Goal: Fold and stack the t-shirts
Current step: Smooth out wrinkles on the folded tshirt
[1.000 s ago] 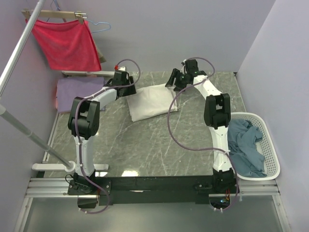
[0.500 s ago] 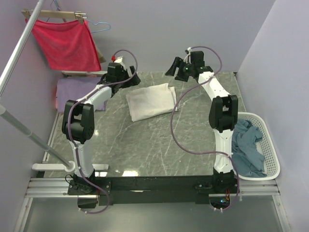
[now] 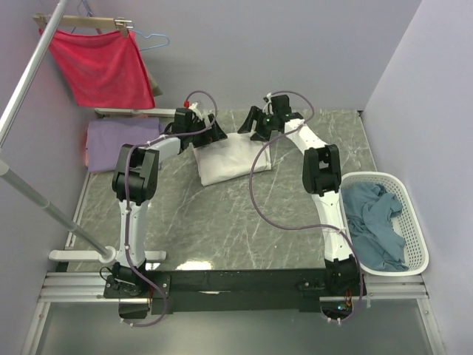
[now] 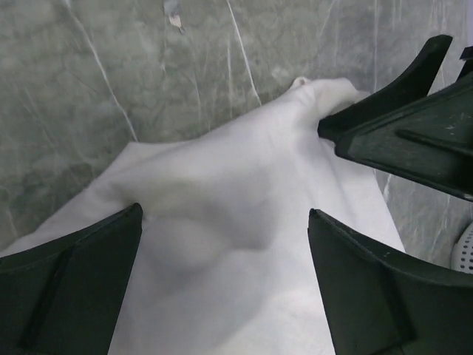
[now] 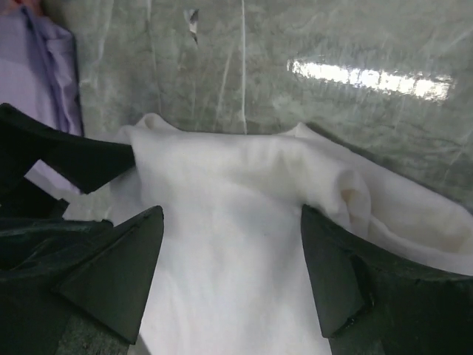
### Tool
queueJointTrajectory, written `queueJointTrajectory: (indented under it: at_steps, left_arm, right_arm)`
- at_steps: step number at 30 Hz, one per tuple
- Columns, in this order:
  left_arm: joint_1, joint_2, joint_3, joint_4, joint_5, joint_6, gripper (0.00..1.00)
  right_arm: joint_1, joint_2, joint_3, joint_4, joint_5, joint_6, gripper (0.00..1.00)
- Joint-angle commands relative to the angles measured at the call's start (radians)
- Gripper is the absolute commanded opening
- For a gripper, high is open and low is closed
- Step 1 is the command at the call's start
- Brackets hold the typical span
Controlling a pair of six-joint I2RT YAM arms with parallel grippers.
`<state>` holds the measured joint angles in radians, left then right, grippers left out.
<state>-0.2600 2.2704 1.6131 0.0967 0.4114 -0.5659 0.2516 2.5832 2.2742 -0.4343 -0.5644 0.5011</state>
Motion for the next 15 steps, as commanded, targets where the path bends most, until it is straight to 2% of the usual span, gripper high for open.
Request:
queueJointTrajectory:
  at_steps: [1, 6, 9, 13, 15]
  left_arm:
    - [0.019, 0.026, 0.028, -0.005, -0.028, 0.003, 1.0]
    - [0.057, 0.021, -0.022, -0.022, -0.075, 0.027, 0.99]
    - [0.068, 0.017, -0.039, -0.048, -0.098, 0.055, 1.0]
    - [0.07, -0.037, -0.071, -0.057, -0.146, 0.103, 0.99]
    - [0.07, -0.072, -0.09, -0.04, -0.151, 0.103, 0.99]
  right_arm:
    - [-0.021, 0.003, 0.012, -0.073, 0.127, -0.009, 0.83]
    - [-0.046, -0.011, -0.007, -0.13, 0.283, -0.036, 0.83]
    - [-0.072, -0.017, -0.005, -0.141, 0.281, -0.038, 0.83]
    - [-0.077, -0.141, -0.178, -0.046, 0.293, -0.068, 0.82]
    - [-0.077, -0.253, -0.254, 0.038, 0.291, -0.082, 0.82]
